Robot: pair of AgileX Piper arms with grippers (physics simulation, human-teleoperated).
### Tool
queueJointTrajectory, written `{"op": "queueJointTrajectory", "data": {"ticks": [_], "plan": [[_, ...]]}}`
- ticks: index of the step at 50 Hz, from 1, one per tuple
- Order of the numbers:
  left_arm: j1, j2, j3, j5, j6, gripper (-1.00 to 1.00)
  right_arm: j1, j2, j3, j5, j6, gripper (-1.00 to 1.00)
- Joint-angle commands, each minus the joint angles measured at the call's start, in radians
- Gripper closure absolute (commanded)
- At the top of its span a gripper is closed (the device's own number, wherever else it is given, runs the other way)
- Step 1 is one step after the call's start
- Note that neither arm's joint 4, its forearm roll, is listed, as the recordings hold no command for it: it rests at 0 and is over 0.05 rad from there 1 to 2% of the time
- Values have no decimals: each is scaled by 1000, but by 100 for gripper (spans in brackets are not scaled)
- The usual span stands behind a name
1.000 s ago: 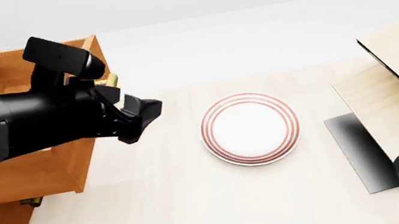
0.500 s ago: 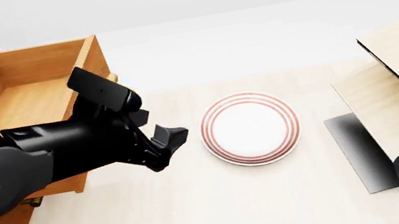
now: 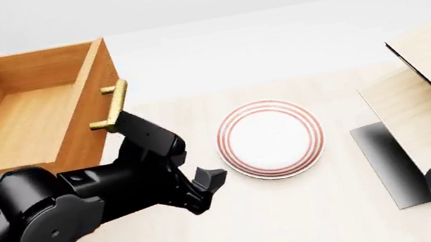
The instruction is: Open the top drawer of the cabinet and put the bowl in it.
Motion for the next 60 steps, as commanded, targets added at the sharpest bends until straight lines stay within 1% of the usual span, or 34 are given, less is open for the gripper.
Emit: {"op": "queueJointTrajectory", "data": {"ticks": [1, 3, 4, 5, 7, 8, 10, 11, 13, 14, 17, 18, 20, 21, 24, 25, 30, 32, 34, 36, 41, 52, 60], "plan": [[-47, 46, 43, -62, -69, -100, 0, -1, 0, 0, 0, -100], [-41, 37, 57, -64, -62, -100, 0, -1, 0, 0, 0, -100], [-46, 42, 56, -64, -70, -100, 0, -1, 0, 0, 0, -100], [-69, 62, 42, -68, -94, -100, 0, -1, 0, 0, 0, -100], [-60, 54, 53, -64, -84, -100, 0, -1, 0, 0, 0, -100], [-80, 64, 46, -75, -117, -100, 0, 0, 0, 0, 0, -100], [-54, 50, 69, -71, -79, -100, 0, 0, 0, 0, 0, -100], [-92, 78, 51, -85, -129, -100, 0, 0, 0, 0, 0, -100], [-66, 60, 72, -79, -88, -100, 0, 0, 0, 0, 0, -100], [-108, 98, 44, -87, -133, -100, 0, -1, 0, 0, 0, -100], [-90, 91, 58, -81, -121, -100, 0, 0, 0, 0, 0, -100], [-107, 106, 48, -88, -135, -100, 0, 0, 0, 0, 0, -100], [-98, 105, 61, -89, -123, -100, 0, 0, 0, 0, 0, -100], [-114, 117, 51, -94, -140, -100, 0, 0, 0, 0, 0, -100], [-110, 120, 60, -97, -134, -100, 0, 0, 0, 0, 0, -100], [-126, 132, 53, -106, -149, -100, 0, 0, 0, 0, 0, -100], [-135, 142, 53, -113, -146, -100, 0, -1, 0, 0, 0, -100], [-145, 153, 48, -117, -155, -100, 0, -1, 0, 0, 0, -100], [-142, 157, 49, -116, -136, -100, 0, -1, 0, 0, 0, -100], [-157, 166, 38, -118, -151, -100, 0, -1, 0, 0, 0, -100], [-154, 173, 43, -122, -139, -100, 0, -1, 0, 0, 0, -100], [-187, 219, 25, -139, -159, -100, 0, -1, 0, 0, 0, -100], [-194, 239, 29, -159, -167, -100, 0, 0, 0, 0, 0, -100]]}}
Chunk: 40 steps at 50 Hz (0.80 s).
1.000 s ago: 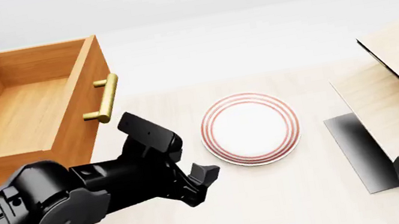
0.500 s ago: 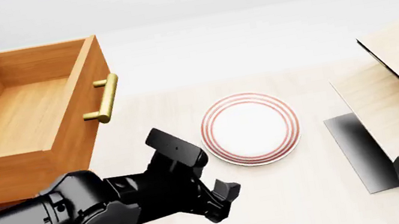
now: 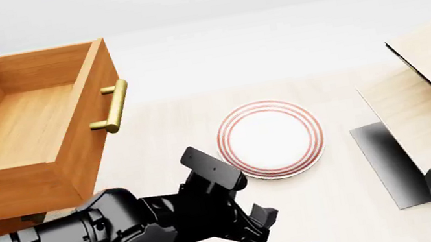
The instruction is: Open the top drawer of the cabinet and put the bowl in it.
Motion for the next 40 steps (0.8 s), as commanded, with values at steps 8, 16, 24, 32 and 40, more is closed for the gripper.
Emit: {"op": "queueJointTrajectory", "data": {"ticks": [8, 16, 24, 32, 40], "plan": [[-34, 66, 11, -64, -33, -100, 0, -1, 0, 0, 0, -100], [-60, 101, 4, -95, -58, -100, 0, 0, 0, 0, 0, -100], [-62, 117, 13, -115, -68, -100, 0, -1, 0, 0, 0, -100], [-75, 148, 10, -138, -83, -100, 0, 0, 0, 0, 0, -100], [-86, 175, 12, -158, -99, -100, 0, -1, 0, 0, 0, -100]]}}
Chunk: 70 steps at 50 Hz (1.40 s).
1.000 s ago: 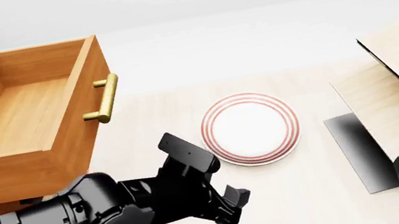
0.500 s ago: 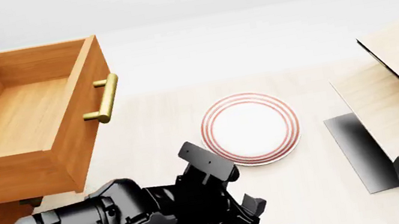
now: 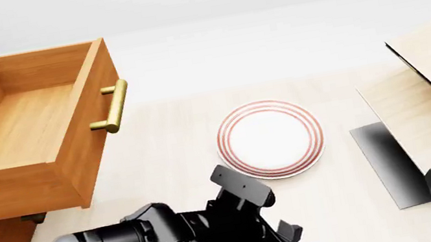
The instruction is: Open the top drawer of the cabinet and put the bowl in it.
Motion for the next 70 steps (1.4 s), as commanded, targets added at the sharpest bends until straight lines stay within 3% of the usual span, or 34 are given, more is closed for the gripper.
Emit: {"op": "queueJointTrajectory", "data": {"ticks": [1, 70], "plan": [[-12, 36, 18, -43, -19, -100, 0, -1, 0, 0, 0, -100], [-53, 229, 17, -154, -83, -100, -1, -1, 1, 0, 0, -100]]}}
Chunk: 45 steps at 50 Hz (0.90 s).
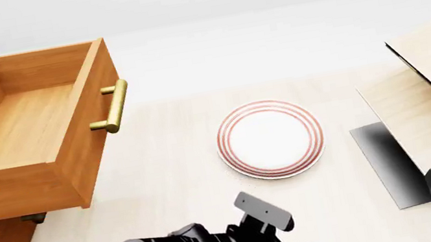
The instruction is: Open the top drawer of the cabinet and put the bowl in it.
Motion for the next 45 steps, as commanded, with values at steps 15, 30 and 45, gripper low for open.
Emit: {"op": "queueJointTrajectory", "data": {"ticks": [15, 30, 45], "plan": [[-23, 59, 1, -42, -32, -100, 0, 2, 1, -2, 0, -100], [-29, 81, -5, -51, -38, -100, 0, 2, 0, -3, 0, -100], [-23, 82, 2, -56, -35, -100, 0, 1, 0, -2, 0, -100]]}}
